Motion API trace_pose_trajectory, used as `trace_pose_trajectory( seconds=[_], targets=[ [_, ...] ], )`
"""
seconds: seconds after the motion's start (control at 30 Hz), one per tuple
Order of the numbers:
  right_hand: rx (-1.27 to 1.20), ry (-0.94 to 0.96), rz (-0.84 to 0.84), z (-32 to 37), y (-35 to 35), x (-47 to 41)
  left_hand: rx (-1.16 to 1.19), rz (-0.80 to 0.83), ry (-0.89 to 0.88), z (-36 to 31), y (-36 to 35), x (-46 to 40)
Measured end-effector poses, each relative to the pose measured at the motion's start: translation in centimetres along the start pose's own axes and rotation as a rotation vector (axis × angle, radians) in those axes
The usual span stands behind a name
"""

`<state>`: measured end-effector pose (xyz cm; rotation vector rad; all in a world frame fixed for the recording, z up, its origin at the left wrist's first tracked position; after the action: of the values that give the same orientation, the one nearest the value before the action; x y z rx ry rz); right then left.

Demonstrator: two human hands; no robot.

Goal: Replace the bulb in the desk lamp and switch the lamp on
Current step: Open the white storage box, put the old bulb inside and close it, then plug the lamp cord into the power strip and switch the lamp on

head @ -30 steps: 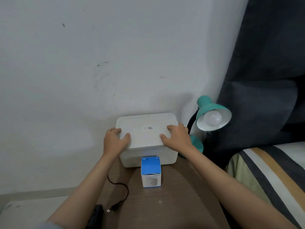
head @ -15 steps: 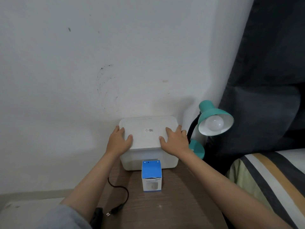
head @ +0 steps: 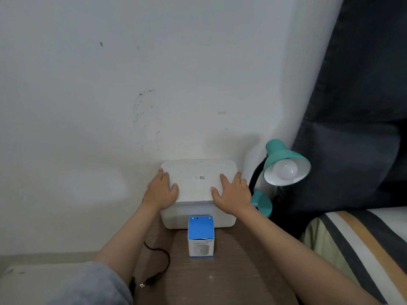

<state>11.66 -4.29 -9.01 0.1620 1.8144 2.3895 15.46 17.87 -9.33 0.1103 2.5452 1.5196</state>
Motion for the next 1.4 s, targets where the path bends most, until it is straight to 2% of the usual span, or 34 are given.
trace_pose_trajectory(
  seconds=[0.2,0.27,0.33,0.4,0.57,0.63,0.7,0.77,1.07,1.2,1.4],
  targets=[
    [0.083,-0.001,0.107,-0.1,0.4,-0.3,-0.203,0.147,0.039,-0.3,1.0,-0.5],
    [0.129,-0.031,0.135,0.1,0.4,-0.2,-0.145,0.117,0.045,-0.7,1.4,0.4],
    [0.134,-0.070,0.121,0.6,0.9,0.2,-0.023,0.021,0.041,-1.1,2.0,2.1],
    [0.100,-0.027,0.028,1.9,1.7,1.5,0.072,-0.063,0.028,-1.1,2.8,4.2],
    [-0.185,0.352,-0.326,6.4,2.5,7.3,0.174,-0.163,0.023,0.2,3.7,10.4],
    [-0.241,0.493,-0.387,8.0,1.5,10.0,0.172,-0.181,0.034,1.1,3.3,12.9],
    [-0.281,0.577,-0.365,9.3,-0.3,12.4,0.144,-0.187,0.056,2.1,2.6,15.5],
    [-0.345,0.584,-0.297,10.0,-2.6,14.0,0.125,-0.179,0.089,3.0,1.9,18.0],
    [-0.327,0.289,0.300,10.1,-14.0,16.3,0.152,-0.141,0.234,7.9,-1.8,27.4],
    [-0.293,0.233,0.296,10.1,-15.4,16.5,0.122,-0.099,0.213,8.7,-3.0,29.2],
    [-0.319,0.230,0.226,9.9,-15.7,16.0,0.084,-0.154,0.152,8.4,-3.5,30.3]
  ],
)
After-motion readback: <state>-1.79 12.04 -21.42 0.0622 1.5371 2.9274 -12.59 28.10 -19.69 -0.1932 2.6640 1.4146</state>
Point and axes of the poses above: each hand's wrist, its own x-axis away from the middle knuckle, its own y-axis out of the back of the hand, z = x × y, the point moved 6 cm from there along -x, towards the middle knuckle, and after that the axes turned 5 degrees about -y, right-handed, at the moved point
